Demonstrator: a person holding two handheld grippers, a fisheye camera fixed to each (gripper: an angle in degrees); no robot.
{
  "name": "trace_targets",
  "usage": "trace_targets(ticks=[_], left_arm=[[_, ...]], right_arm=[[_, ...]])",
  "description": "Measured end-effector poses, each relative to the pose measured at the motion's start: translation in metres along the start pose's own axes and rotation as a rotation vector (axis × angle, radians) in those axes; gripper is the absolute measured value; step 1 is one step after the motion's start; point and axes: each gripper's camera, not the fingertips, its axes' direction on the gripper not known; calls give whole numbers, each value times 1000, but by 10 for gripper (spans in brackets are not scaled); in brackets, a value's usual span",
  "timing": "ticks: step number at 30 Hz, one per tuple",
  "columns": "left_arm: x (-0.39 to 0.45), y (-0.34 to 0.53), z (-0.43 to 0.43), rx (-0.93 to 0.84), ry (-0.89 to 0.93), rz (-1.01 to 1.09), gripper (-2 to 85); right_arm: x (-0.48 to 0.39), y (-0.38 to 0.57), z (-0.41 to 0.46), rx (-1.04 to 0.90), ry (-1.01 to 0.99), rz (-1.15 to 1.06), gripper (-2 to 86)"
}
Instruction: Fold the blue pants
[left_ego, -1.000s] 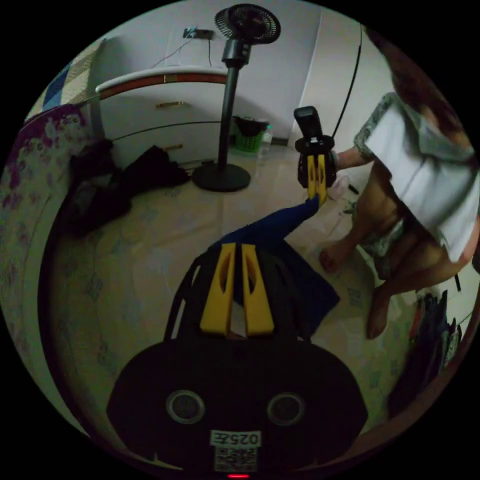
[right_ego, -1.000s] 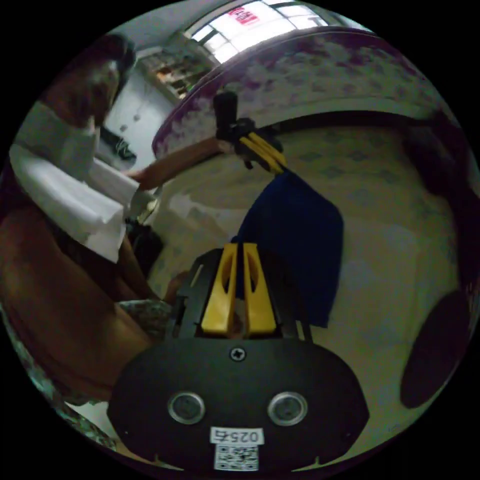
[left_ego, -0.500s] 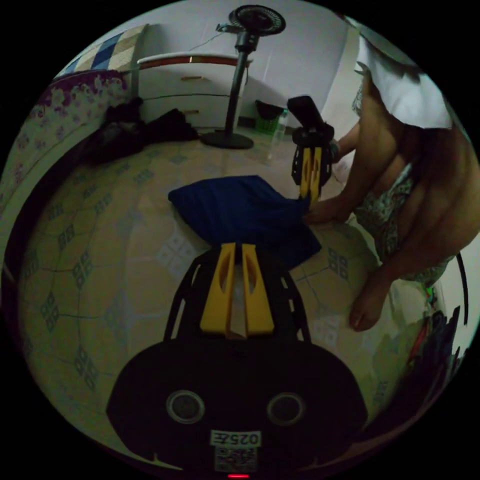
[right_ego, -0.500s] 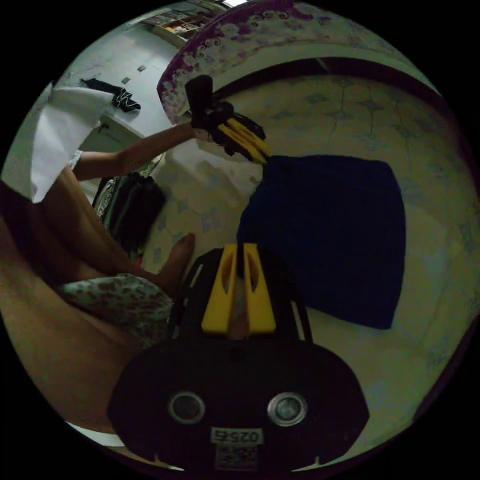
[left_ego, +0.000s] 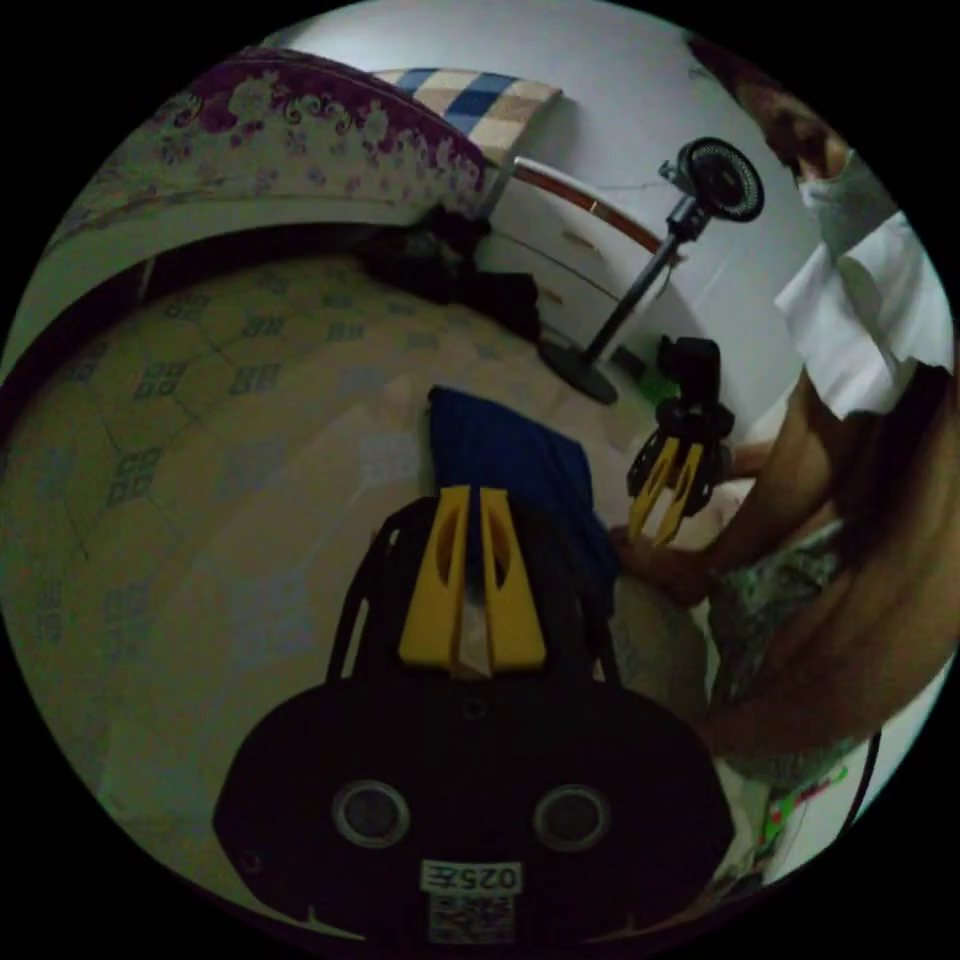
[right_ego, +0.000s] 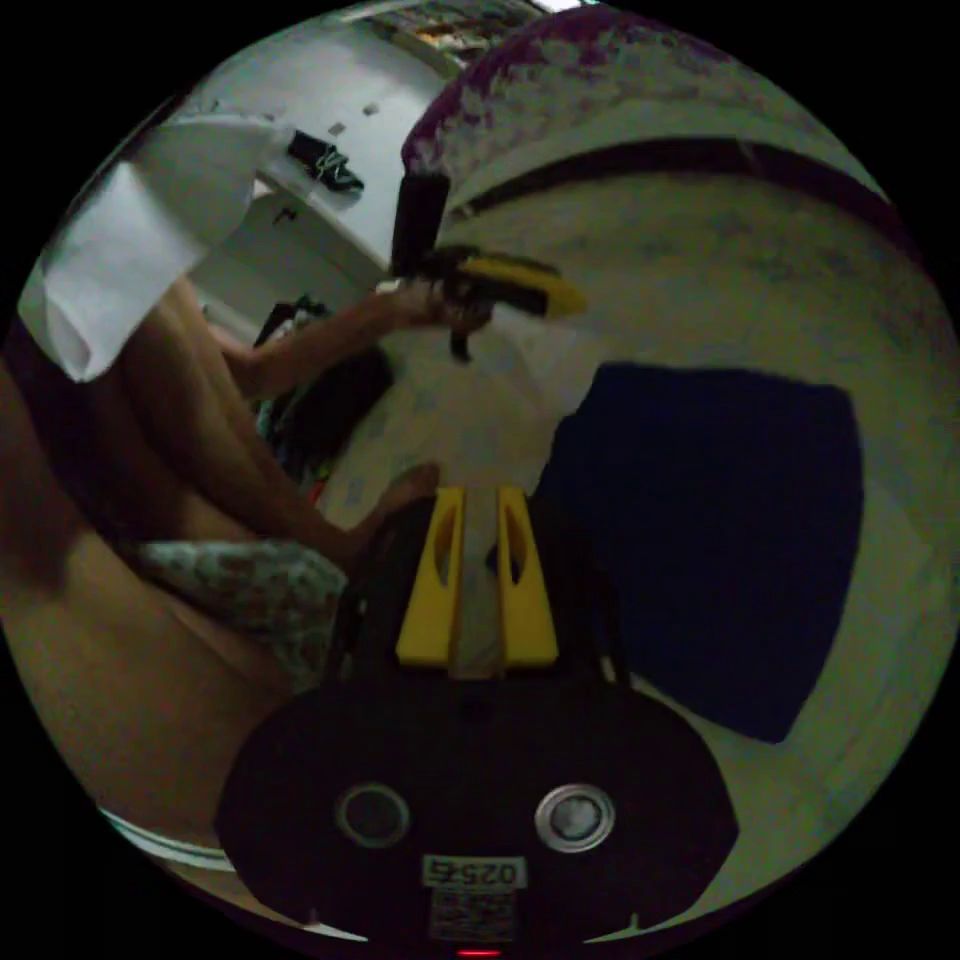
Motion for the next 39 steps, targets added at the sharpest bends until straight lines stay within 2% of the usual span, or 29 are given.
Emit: trace_targets(ticks=[2,4,5,6,8,9,11,12,14,15,17,19,23,27,30,32,35,37,39], left_arm=[[17,-13,2,26,6,-39,-10],[25,-20,19,-78,-12,-76,-8],[23,-14,34,-181,-77,-136,-6],[18,2,47,-263,-145,-184,-3],[17,23,12,-75,-141,-245,11],[10,30,-16,-70,-126,-361,30],[5,46,-67,-24,-143,-559,103],[3,61,-94,-9,-79,-697,127],[-1,82,-117,-57,75,-895,146],[1,95,-127,-66,164,-961,151],[4,107,-140,-46,224,-1033,157],[5,106,-156,-20,248,-1064,162],[17,87,-203,-27,204,-1097,155],[25,76,-244,-79,177,-1055,125],[29,80,-277,-70,299,-1091,142],[35,83,-302,-112,341,-1091,135],[49,95,-342,-96,297,-1088,88],[51,96,-355,-124,324,-1093,47],[50,99,-369,-148,394,-1091,6]], right_arm=[[20,-10,8,64,47,41,28],[48,-16,39,-62,50,95,5],[64,-13,70,-194,70,95,0],[75,-7,94,-232,75,62,2],[93,-5,96,-115,-40,133,14],[102,-8,91,-81,-144,128,32],[116,-8,69,55,-135,159,75],[129,-7,55,122,-93,181,107],[159,-3,42,132,-11,264,160],[183,1,40,104,26,313,180],[225,8,45,63,49,400,195],[269,13,62,15,2,469,190],[343,4,116,22,-262,525,166],[378,-13,178,-7,-322,504,176],[403,-20,239,-55,-428,535,159],[418,-24,272,-61,-435,543,140],[441,-33,325,-90,-408,534,114],[455,-38,358,-111,-390,541,58],[474,-44,417,-247,-399,585,21]])
